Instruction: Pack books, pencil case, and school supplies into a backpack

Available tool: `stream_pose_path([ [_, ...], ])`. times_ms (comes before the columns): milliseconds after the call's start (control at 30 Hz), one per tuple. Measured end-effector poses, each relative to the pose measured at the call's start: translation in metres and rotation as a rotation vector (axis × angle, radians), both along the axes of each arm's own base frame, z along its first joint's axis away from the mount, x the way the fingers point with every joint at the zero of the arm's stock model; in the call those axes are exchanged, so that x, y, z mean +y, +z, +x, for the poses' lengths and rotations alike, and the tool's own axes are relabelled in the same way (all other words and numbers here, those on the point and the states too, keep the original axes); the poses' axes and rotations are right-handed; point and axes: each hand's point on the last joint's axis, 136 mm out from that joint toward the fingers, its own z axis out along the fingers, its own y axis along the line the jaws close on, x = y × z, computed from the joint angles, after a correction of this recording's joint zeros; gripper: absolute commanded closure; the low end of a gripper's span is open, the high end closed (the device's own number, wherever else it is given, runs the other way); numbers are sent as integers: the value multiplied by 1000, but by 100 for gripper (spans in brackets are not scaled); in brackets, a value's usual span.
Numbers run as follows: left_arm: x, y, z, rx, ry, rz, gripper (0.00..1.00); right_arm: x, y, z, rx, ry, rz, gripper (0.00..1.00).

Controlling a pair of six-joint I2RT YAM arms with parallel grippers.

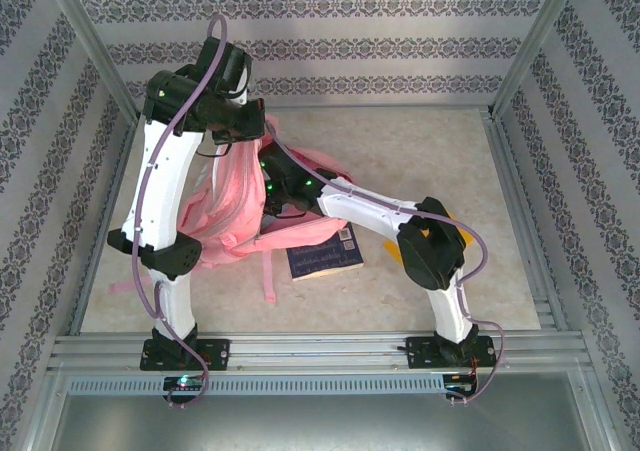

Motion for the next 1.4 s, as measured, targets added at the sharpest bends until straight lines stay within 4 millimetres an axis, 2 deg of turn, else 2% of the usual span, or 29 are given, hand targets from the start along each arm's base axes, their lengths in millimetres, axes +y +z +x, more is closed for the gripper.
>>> stream_pose_path([
  [167,3,0,1,-4,12,8,100,-28,47,-5,-109,7,36,29],
  [267,3,0,2,0,21,-1,100,-54,62,1,-170,-30,15,29],
  [467,-9,-13,7,47,22,-14,100,-120,69,16,-240,-143,-96,30],
  [600,-16,-30,19,83,27,-5,100,-161,64,11,-253,-190,-160,30],
  [667,-25,-38,23,96,17,-7,100,-176,57,8,-246,-203,-191,30],
  [800,-31,-50,40,80,37,29,100,-203,50,1,-224,-221,-249,32],
  [967,-45,-81,61,90,40,90,100,-234,73,2,-263,-279,-236,34],
  [1033,-50,-95,70,100,41,108,100,-245,76,0,-273,-297,-234,35],
  [1133,-59,-117,86,112,39,119,90,-259,66,-6,-261,-307,-256,37],
  [1200,-64,-131,95,120,37,125,72,-265,53,-12,-237,-300,-276,38],
  [1267,-67,-141,102,124,41,130,59,-271,39,-18,-208,-295,-302,39],
  [1333,-69,-144,104,119,40,135,52,-278,27,-21,-185,-288,-325,44],
  [1400,-72,-140,103,107,35,133,51,-286,14,-23,-156,-287,-341,51],
])
